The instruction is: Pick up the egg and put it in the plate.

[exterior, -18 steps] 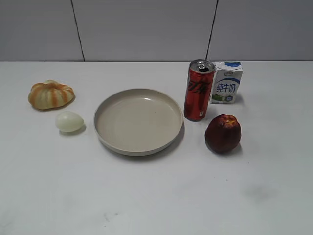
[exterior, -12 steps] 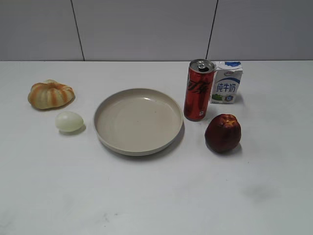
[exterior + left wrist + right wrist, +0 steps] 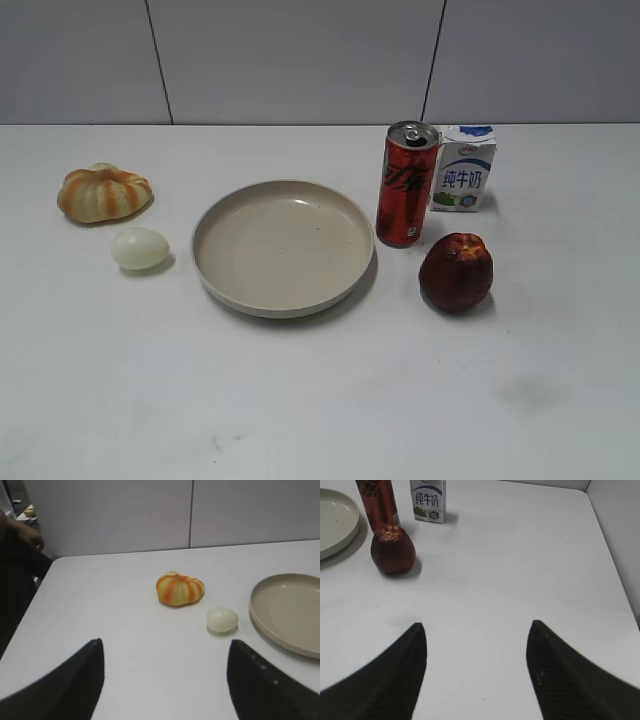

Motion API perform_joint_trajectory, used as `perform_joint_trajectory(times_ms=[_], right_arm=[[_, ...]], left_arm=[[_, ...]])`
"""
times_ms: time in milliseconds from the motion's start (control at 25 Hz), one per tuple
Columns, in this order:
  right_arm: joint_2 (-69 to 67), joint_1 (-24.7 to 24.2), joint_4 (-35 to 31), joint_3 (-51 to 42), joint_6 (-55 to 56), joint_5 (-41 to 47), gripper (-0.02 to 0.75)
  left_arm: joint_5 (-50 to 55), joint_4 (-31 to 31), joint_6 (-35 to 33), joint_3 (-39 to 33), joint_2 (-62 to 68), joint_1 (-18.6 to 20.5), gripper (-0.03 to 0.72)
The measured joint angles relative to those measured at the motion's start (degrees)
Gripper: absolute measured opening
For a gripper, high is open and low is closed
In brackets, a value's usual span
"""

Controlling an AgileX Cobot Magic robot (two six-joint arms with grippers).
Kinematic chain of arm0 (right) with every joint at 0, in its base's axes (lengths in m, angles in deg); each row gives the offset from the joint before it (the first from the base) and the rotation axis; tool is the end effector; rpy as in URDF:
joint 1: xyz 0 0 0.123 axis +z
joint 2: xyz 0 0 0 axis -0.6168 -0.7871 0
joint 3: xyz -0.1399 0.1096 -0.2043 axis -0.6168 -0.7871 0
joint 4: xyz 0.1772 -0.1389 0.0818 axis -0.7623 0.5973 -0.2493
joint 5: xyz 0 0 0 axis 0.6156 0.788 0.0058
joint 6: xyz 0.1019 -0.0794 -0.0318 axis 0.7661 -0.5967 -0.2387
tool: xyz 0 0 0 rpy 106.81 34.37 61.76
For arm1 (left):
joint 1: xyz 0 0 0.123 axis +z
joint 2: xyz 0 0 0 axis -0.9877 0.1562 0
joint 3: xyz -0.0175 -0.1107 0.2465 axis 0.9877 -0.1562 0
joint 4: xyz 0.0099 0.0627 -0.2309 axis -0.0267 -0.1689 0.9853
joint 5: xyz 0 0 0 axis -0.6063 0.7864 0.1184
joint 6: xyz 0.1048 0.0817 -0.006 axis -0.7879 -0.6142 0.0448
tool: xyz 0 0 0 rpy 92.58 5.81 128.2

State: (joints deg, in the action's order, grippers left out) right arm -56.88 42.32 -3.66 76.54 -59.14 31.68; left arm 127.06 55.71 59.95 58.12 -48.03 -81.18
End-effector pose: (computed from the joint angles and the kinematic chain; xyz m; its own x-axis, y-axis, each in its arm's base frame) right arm 0.0352 0.0106 0.2552 -0.4262 -0.0843 -0.9007 -0.1506 0.9884 -0.0212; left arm 0.0693 -0.0202 0.2843 -0.3173 0.1592 -0.9349 0.1973 0.9753 0.0991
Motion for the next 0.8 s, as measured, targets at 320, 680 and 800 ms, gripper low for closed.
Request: perform_joint_trajectory(times_ms=[320,680,800], right_arm=[[0.0,0.0,0.0,0.0,-0.06,0.0,0.479],[0.0,0.0,0.0,0.0,-0.06,0.0,0.479],[0.0,0.0,0.0,0.0,-0.02,0.0,0.479]], left_arm=[[-7.65,2.99,-11.16,6.56,32.62,-6.95,0.564],[1.27,3.67,-33.8,29.72,70.34,-10.43,0.564],[6.73,3.86,-43.21,36.48,80.46,-10.45,0.564]])
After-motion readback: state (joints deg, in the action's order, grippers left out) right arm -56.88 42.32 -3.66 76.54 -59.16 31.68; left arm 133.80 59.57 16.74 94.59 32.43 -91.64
